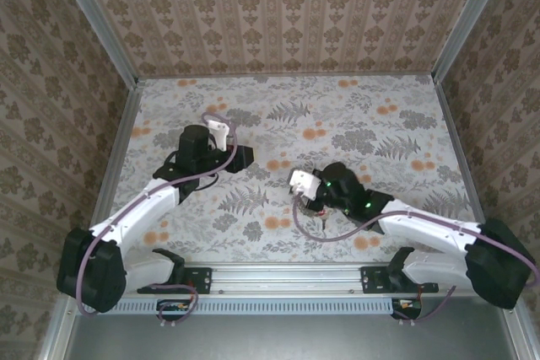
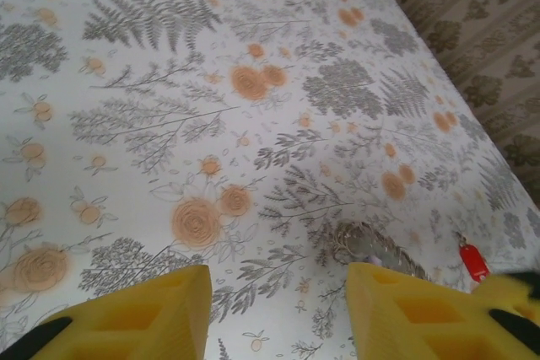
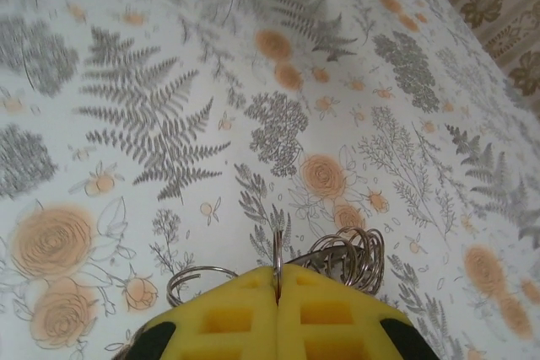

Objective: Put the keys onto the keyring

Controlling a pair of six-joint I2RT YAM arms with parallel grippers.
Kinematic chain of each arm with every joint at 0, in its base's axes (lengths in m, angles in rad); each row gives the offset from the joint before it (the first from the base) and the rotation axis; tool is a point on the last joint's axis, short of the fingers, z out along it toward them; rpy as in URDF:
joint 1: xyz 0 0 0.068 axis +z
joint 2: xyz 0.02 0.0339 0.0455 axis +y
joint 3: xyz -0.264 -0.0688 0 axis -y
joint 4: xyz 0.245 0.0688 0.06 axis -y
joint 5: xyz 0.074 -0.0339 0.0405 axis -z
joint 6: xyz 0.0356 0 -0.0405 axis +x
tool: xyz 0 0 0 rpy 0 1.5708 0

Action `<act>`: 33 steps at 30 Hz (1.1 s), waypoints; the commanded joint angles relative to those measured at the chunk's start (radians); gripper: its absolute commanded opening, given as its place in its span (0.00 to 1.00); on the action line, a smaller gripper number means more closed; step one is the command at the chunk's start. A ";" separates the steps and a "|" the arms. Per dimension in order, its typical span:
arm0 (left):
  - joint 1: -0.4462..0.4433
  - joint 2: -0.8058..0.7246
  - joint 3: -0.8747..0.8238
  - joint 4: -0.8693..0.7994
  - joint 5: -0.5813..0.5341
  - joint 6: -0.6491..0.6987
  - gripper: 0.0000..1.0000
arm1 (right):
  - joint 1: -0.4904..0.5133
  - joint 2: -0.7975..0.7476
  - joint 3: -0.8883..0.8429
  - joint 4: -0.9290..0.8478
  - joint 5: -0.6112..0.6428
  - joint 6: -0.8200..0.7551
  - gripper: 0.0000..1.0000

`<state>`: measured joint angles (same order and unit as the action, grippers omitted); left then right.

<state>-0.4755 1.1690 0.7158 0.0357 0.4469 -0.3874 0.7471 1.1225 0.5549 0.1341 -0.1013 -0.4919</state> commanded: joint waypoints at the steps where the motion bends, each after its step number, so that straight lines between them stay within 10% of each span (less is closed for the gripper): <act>1: 0.007 -0.046 -0.043 0.154 0.114 0.145 0.41 | -0.093 -0.043 0.050 -0.065 -0.349 0.118 0.00; 11: -0.034 -0.084 -0.032 0.110 0.470 0.618 0.37 | -0.203 -0.012 0.129 -0.123 -0.584 0.115 0.00; 33: -0.192 0.223 0.191 -0.085 0.497 0.974 0.36 | -0.189 0.007 0.182 -0.266 -0.455 -0.162 0.00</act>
<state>-0.6567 1.3769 0.8639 -0.0139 0.9031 0.5213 0.5510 1.1278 0.7044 -0.1265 -0.5533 -0.6273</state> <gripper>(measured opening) 0.361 0.062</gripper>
